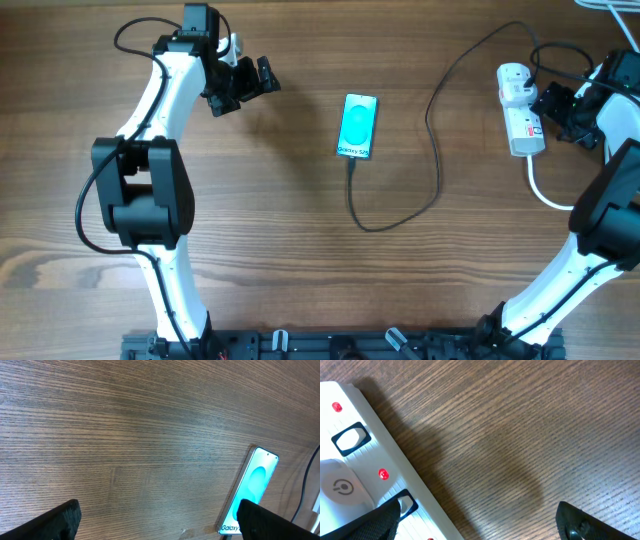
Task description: Plug charger to phone and switch on socket
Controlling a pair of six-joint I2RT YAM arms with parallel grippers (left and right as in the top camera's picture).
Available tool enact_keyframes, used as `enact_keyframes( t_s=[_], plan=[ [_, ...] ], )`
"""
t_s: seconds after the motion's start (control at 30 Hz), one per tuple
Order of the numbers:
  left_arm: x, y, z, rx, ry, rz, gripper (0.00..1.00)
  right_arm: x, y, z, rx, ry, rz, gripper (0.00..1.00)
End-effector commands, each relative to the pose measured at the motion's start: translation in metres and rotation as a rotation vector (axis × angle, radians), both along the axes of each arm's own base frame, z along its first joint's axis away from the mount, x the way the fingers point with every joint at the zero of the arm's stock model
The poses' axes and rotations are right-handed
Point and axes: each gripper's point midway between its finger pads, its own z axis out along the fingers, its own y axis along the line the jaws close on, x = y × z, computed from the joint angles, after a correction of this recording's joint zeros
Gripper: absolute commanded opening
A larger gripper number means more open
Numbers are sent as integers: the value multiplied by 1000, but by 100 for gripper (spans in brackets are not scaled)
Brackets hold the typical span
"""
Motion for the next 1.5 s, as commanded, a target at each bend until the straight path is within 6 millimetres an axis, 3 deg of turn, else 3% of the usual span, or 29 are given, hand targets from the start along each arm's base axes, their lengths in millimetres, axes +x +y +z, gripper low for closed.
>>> enact_keyframes(
  t_s=[0.0,0.4,0.73,0.8,0.93,1.03,1.13,1.47],
  plan=[
    [1,2,6,1,-13,2,100,-3,8,-16,18,16,24,100],
    [1,2,6,1,-13,2,100,-18,-7,-29,-66,91,-18,100],
    [1,2,6,1,-13,2,100,-16,-8,-26,-69,84,-21,100],
    [1,2,6,1,-13,2,100,-11,-13,-2,-80,63,-23,100],
    [1,2,6,1,-13,2,100,-6,-15,80,-141,-70,-31,100],
    [1,2,6,1,-13,2,100,-6,11,116,-50,-158,29,100],
    [1,2,6,1,-13,2,100,-17,32,109,57,-121,65,100],
    [1,2,6,1,-13,2,100,-16,32,109,57,-123,65,100]
  ],
)
